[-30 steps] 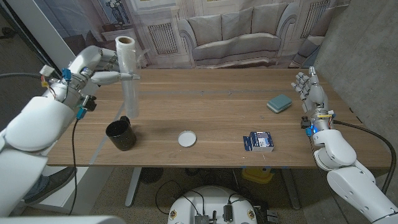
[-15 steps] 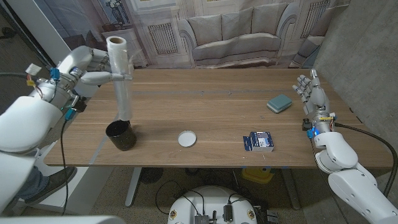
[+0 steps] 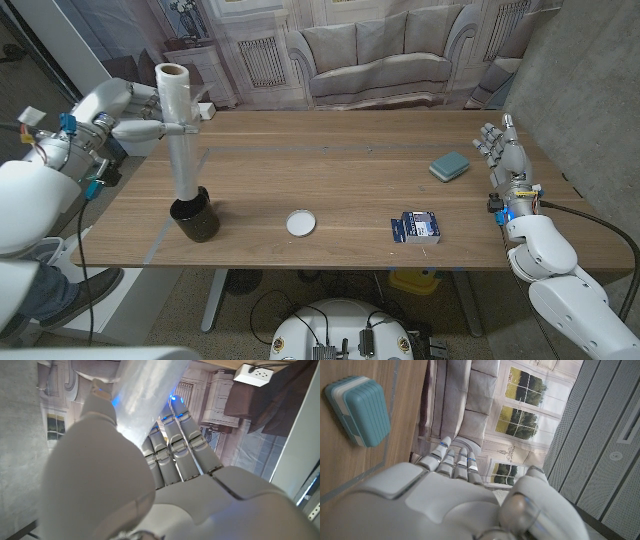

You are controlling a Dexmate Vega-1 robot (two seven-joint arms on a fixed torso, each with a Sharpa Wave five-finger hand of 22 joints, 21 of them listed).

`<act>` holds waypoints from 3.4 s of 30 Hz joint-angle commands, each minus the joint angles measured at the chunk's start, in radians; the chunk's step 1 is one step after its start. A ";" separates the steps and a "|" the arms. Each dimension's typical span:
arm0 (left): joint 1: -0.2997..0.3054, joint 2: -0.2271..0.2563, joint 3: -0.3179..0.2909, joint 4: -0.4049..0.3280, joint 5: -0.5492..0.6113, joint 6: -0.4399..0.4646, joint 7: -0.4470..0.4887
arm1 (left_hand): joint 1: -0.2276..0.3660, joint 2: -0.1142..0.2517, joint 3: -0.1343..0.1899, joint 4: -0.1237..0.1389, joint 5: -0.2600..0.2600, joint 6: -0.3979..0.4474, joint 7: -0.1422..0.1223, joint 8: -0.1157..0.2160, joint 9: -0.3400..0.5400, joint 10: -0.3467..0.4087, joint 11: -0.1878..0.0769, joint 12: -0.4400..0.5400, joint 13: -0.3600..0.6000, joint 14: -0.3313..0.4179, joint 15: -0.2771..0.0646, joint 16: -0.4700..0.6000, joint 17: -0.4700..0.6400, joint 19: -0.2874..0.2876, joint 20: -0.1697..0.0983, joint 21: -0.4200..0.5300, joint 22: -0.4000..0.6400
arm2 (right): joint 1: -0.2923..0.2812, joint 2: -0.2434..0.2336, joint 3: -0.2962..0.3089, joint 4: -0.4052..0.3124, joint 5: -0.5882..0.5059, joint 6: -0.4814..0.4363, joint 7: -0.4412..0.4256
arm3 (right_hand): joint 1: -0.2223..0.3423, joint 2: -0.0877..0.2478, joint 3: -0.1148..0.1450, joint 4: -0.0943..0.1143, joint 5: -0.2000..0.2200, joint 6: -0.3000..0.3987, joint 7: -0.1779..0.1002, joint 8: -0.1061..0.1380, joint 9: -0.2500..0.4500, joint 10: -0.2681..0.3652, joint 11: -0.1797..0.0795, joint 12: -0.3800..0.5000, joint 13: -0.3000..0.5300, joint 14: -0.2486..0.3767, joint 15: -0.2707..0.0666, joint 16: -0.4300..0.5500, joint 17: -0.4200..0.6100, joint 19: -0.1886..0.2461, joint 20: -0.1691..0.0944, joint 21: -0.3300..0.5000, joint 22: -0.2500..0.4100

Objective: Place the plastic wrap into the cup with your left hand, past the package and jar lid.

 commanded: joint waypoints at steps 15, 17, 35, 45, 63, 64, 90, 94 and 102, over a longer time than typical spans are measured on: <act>-0.028 -0.035 0.021 0.075 0.027 -0.049 0.013 | 0.121 0.129 0.045 0.036 0.002 0.049 -0.028 0.006 0.005 0.011 0.004 0.002 0.008 0.072 -0.109 0.004 0.008 -0.010 0.007 0.001 0.003 | -0.022 0.006 0.010 -0.014 -0.005 0.000 -0.010 | 0.000 0.006 -0.004 0.001 -0.004 0.003 0.002 -0.002 0.002 0.009 0.003 -0.004 0.001 0.010 0.003 -0.005 0.002 0.011 -0.007 -0.011 0.006; -0.027 -0.035 0.028 0.083 0.024 -0.056 0.020 | 0.121 0.130 0.045 0.036 0.002 0.049 -0.030 0.005 0.004 0.010 0.003 0.001 0.008 0.072 -0.109 0.005 0.009 -0.009 0.008 0.001 0.003 | -0.026 0.006 0.013 -0.018 -0.006 -0.002 -0.012 | 0.000 0.006 -0.004 0.001 -0.004 0.003 0.001 -0.002 0.002 0.009 0.002 -0.004 0.001 0.009 0.002 -0.006 0.002 0.012 -0.007 -0.011 0.006; -0.022 -0.030 0.077 0.157 -0.013 -0.124 0.071 | 0.122 0.129 0.048 0.036 0.002 0.048 -0.032 0.005 0.005 0.012 -0.004 -0.002 0.015 0.072 -0.110 0.005 0.013 -0.015 0.007 0.002 0.003 | -0.030 0.007 0.017 -0.034 -0.015 -0.020 -0.017 | 0.001 0.007 -0.005 0.000 -0.004 0.003 0.000 -0.002 0.002 0.008 0.003 -0.004 0.001 0.009 0.002 -0.006 0.002 0.014 -0.007 -0.017 0.006; -0.005 -0.035 0.096 0.206 -0.048 -0.170 0.107 | 0.123 0.129 0.050 0.036 0.001 0.046 -0.034 0.004 0.005 0.011 0.000 -0.005 0.017 0.072 -0.110 0.005 0.015 -0.017 0.009 0.003 0.003 | -0.032 0.009 0.018 -0.051 -0.021 -0.037 -0.028 | 0.001 0.007 -0.006 -0.001 -0.003 0.003 0.000 -0.002 0.002 0.008 0.001 -0.004 0.001 0.010 0.003 -0.006 0.002 0.016 -0.007 -0.020 0.007; 0.040 -0.047 0.103 0.221 -0.081 -0.198 0.148 | 0.124 0.128 0.054 0.036 0.001 0.045 -0.032 0.004 0.006 0.012 0.004 -0.010 0.019 0.070 -0.110 0.004 0.019 -0.019 0.011 0.006 0.004 | -0.021 0.009 0.006 -0.063 -0.026 -0.068 -0.039 | 0.001 0.009 -0.007 -0.002 -0.003 0.003 0.000 -0.002 0.002 0.009 0.003 -0.004 0.001 0.010 0.003 -0.006 0.002 0.018 -0.007 -0.025 0.007; 0.042 -0.049 0.103 0.224 -0.083 -0.201 0.151 | 0.124 0.128 0.054 0.036 0.001 0.043 -0.032 0.003 0.006 0.013 0.005 -0.010 0.019 0.069 -0.110 0.004 0.019 -0.020 0.012 0.005 0.004 | -0.020 0.009 0.005 -0.064 -0.026 -0.070 -0.040 | 0.001 0.009 -0.007 -0.002 -0.003 0.003 0.000 -0.002 0.002 0.009 0.002 -0.004 0.001 0.010 0.003 -0.006 0.002 0.017 -0.006 -0.025 0.007; 0.028 -0.024 0.152 0.368 -0.151 -0.309 0.193 | 0.122 0.130 0.059 0.038 0.000 0.035 -0.021 0.000 0.007 0.005 0.019 -0.017 0.022 0.063 -0.107 0.000 0.022 -0.030 0.022 0.006 0.004 | -0.032 0.003 0.000 -0.105 -0.047 -0.119 -0.083 | 0.001 0.011 -0.009 -0.003 -0.003 0.002 0.000 -0.002 0.002 0.010 0.002 -0.004 0.001 0.010 0.003 -0.006 0.002 0.021 -0.007 -0.033 0.007; 0.027 -0.015 0.165 0.390 -0.161 -0.324 0.201 | 0.122 0.131 0.059 0.038 0.000 0.034 -0.021 -0.001 0.007 0.006 0.018 -0.017 0.023 0.062 -0.106 0.000 0.022 -0.032 0.022 0.006 0.003 | -0.032 0.001 0.001 -0.111 -0.045 -0.135 -0.089 | 0.001 0.012 -0.009 -0.003 -0.003 0.002 0.000 -0.002 0.002 0.010 0.003 -0.004 0.001 0.010 0.002 -0.006 0.002 0.021 -0.007 -0.034 0.007; 0.036 -0.007 0.177 0.415 -0.183 -0.336 0.220 | 0.122 0.130 0.060 0.039 0.000 0.031 -0.019 -0.002 0.007 0.005 0.019 -0.018 0.022 0.061 -0.106 -0.001 0.023 -0.034 0.024 0.006 0.003 | -0.024 -0.003 0.001 -0.115 -0.046 -0.151 -0.092 | 0.001 0.013 -0.010 -0.003 -0.003 0.003 0.001 -0.002 0.002 0.009 0.004 -0.004 0.001 0.010 0.002 -0.006 0.002 0.022 -0.007 -0.036 0.007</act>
